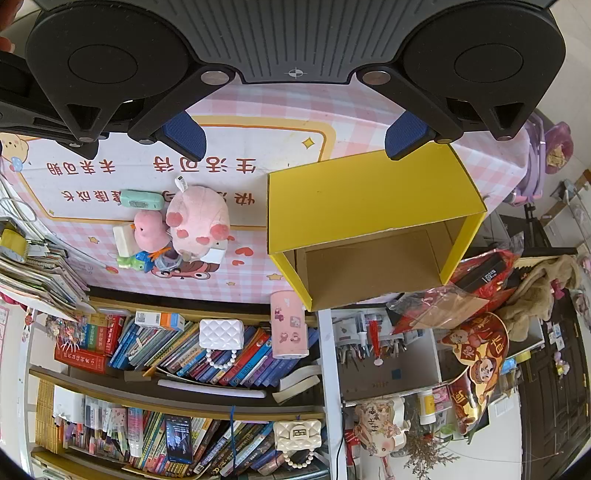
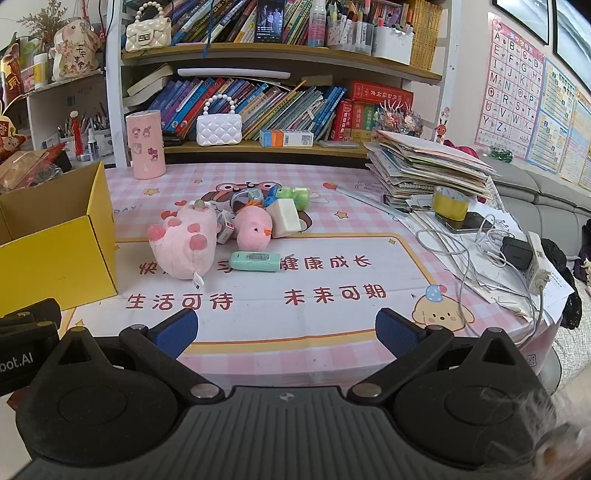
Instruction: Organize objects
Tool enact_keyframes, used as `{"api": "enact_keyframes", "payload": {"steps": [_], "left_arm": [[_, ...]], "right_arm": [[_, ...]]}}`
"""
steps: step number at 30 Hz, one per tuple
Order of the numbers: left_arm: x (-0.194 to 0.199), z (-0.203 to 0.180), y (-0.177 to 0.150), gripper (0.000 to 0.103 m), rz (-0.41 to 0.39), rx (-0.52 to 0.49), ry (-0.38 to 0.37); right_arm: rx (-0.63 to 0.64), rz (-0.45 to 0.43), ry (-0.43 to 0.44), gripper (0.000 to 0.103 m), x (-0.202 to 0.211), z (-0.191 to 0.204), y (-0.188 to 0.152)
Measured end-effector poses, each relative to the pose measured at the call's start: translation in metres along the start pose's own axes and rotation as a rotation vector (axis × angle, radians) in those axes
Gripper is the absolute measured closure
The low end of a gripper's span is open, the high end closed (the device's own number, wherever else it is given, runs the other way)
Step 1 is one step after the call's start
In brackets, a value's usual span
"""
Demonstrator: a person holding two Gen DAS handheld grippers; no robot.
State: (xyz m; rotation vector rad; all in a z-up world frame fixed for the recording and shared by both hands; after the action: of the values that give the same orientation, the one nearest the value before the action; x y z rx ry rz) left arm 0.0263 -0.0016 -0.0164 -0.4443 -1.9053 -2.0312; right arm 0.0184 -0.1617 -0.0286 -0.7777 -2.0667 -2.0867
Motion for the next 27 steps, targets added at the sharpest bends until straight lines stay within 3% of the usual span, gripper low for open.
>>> {"api": "enact_keyframes", "payload": {"steps": [27], "left_arm": [[-0.0032,-0.0002,0.0003,0.0,-0.002,-0.004,-0.004]], "right_arm": [[0.002,0.005,-0.004,0.0,-0.0007,0.0019,0.0021]]}}
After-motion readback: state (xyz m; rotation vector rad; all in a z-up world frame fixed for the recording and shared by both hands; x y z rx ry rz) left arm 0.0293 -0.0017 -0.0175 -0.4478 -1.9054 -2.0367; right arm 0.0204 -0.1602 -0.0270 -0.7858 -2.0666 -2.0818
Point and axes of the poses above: each gripper's, at about its wrist camera, not at the fingertips, and x roughly against the way its jaws point, z to its left, y to its top, the point moved 3 cm from there along -x, roughly the way its jaws point, and after that the axes turned 11 degrees about -z, right-handed, at the moved point
